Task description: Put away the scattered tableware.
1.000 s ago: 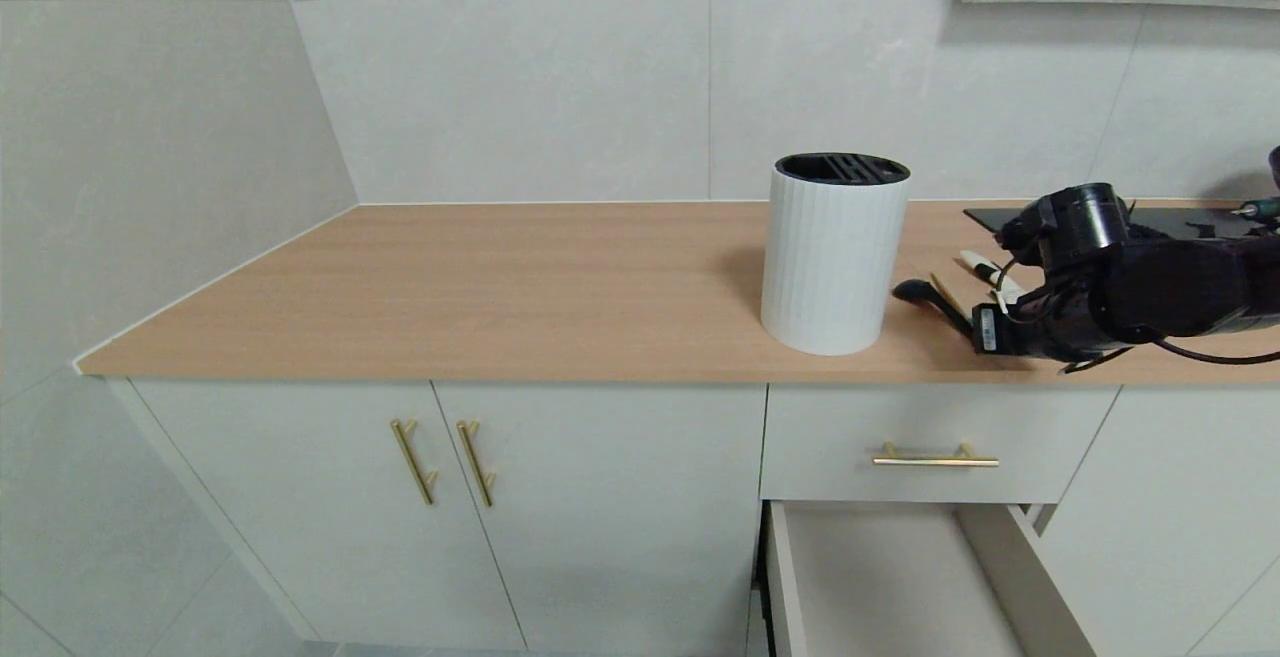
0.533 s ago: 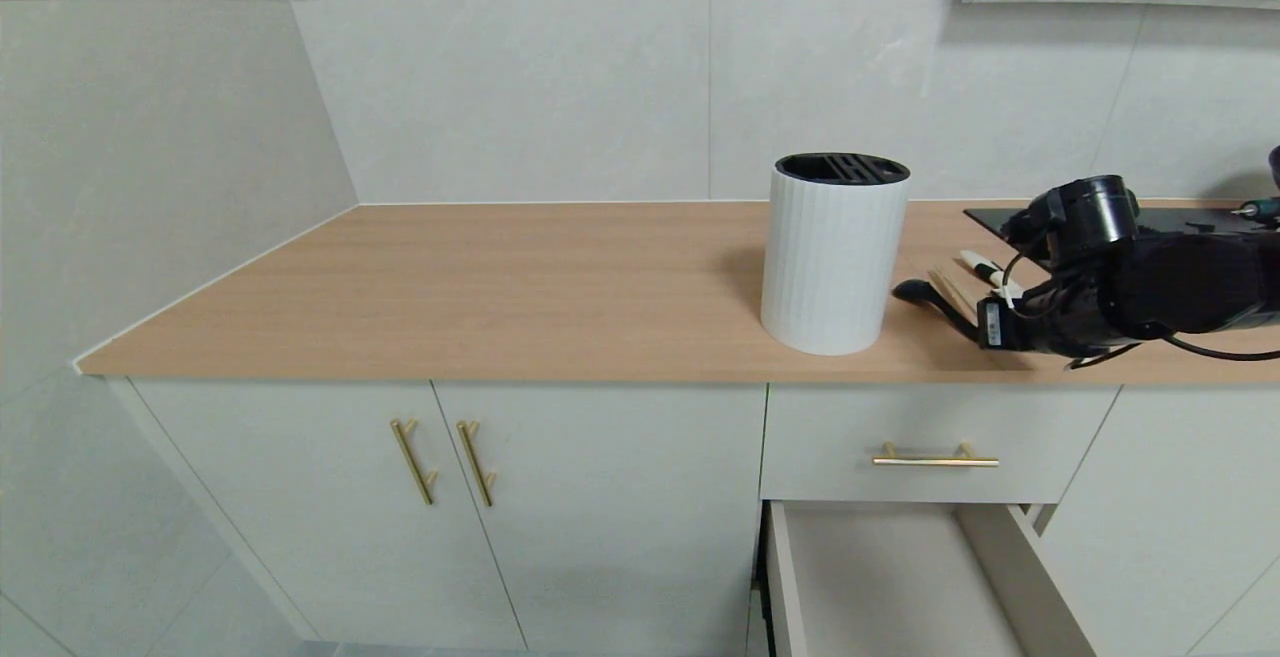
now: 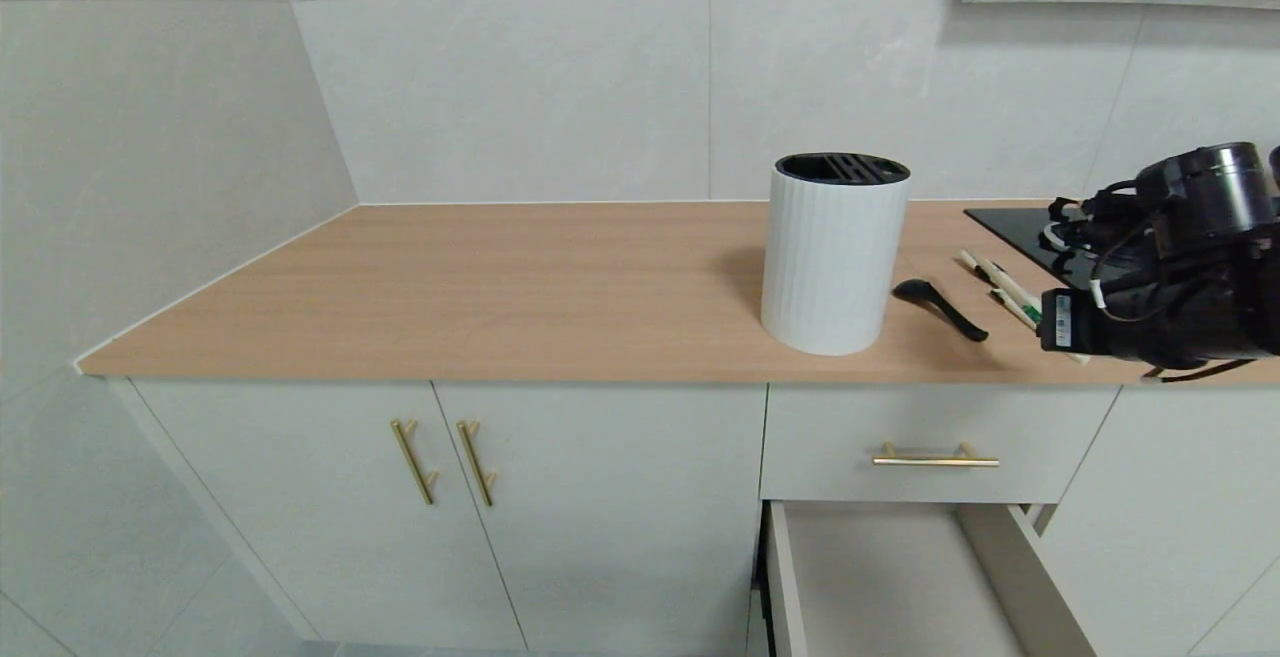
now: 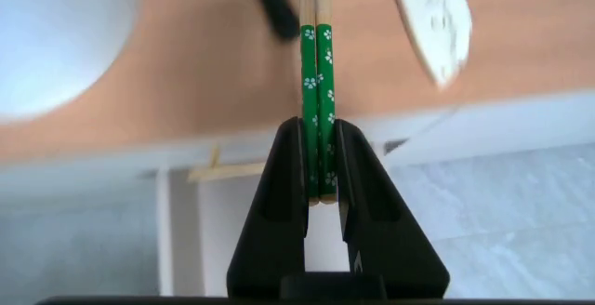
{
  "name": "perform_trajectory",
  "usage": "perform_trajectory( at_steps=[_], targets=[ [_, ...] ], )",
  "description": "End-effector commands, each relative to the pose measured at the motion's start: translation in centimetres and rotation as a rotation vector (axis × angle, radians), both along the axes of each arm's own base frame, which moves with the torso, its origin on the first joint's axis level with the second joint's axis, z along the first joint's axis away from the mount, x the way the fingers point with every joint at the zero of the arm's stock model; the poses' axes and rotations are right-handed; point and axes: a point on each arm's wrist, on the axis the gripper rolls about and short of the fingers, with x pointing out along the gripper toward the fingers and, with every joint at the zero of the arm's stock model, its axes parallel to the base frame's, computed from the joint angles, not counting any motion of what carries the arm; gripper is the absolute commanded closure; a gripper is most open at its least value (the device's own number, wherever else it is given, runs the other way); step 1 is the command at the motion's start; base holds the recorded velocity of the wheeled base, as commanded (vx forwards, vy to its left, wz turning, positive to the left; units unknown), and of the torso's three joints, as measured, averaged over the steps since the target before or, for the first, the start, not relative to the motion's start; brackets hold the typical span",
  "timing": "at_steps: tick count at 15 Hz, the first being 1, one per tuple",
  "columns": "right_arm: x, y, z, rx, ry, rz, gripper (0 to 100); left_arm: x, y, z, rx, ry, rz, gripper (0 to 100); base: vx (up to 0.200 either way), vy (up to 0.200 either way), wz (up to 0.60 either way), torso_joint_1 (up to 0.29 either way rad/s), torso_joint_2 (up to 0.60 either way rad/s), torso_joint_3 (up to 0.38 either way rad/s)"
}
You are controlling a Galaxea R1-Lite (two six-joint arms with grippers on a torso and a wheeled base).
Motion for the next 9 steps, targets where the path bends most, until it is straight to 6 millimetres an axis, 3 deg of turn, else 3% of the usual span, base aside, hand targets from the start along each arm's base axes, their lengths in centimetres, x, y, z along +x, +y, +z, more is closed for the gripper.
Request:
perform_trajectory(
  at_steps=[1, 2, 4, 9],
  targets=[
    [-6.9, -0.4, 3.0, 0.049, -0.038, 0.076, 100, 0.0, 0.0, 0.0, -0.001, 0.000, 0.001, 0, 0.000, 0.000, 0.00, 0.000, 0.00, 0.000],
    [-9.4, -0.7, 3.8, 0.092, -0.004, 0.142, 100, 0.0, 0.0, 0.0, -0.001, 0.000, 0.001, 0, 0.000, 0.000, 0.00, 0.000, 0.00, 0.000],
    [-12.6, -1.0, 4.0, 0.118, 0.088, 0.198, 100, 0.0, 0.0, 0.0, -0.001, 0.000, 0.001, 0, 0.000, 0.000, 0.00, 0.000, 0.00, 0.000],
    [-15.8, -0.9, 3.1, 0.139, 0.292, 0.445, 100, 0.0, 0.0, 0.0, -0.001, 0.000, 0.001, 0, 0.000, 0.000, 0.00, 0.000, 0.00, 0.000]
  ],
)
